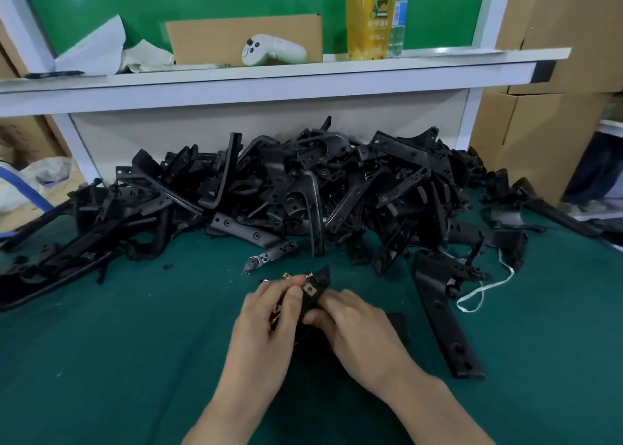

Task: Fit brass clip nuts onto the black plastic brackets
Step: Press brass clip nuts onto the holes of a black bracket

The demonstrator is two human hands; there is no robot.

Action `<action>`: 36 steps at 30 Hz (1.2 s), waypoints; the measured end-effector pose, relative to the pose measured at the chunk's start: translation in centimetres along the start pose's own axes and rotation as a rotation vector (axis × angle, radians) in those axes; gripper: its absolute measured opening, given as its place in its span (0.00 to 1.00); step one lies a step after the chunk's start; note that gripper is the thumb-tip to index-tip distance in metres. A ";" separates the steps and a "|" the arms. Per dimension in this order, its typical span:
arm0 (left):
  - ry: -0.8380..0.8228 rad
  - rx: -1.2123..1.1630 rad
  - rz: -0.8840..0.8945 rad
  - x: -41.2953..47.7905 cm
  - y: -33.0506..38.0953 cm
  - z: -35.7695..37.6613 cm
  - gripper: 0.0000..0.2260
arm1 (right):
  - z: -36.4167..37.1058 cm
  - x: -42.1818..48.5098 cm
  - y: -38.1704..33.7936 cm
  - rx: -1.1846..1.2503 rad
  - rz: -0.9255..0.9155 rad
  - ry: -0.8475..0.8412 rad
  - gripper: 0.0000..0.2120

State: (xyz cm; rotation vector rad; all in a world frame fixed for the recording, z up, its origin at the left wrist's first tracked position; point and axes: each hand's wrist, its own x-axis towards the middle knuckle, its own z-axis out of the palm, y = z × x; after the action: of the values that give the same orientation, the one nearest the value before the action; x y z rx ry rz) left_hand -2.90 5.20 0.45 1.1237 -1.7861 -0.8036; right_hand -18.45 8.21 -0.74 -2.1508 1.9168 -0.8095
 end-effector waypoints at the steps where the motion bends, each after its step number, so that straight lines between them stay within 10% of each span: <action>1: -0.008 0.123 0.052 0.1 -0.5 -0.5 0.15 | 0.0 0.1 0.1 0.005 0.010 0.002 0.27; 8: -0.257 0.512 0.064 0.7 -3.3 -3.4 0.36 | -0.5 -0.2 1.2 -0.022 0.123 0.069 0.29; 23: -0.033 0.498 0.061 2.5 -3.7 -2.6 0.16 | -0.6 0.1 1.6 0.083 0.231 0.366 0.27; 36: -0.251 0.805 0.045 7.0 -3.7 -3.3 0.06 | -0.6 0.2 2.1 0.152 0.279 0.427 0.23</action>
State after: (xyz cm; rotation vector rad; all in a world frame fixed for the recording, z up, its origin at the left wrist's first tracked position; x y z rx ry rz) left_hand -0.20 -2.88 0.93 1.5146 -2.4345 -0.1717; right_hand -20.55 7.80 -1.10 -1.6694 2.1932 -1.3863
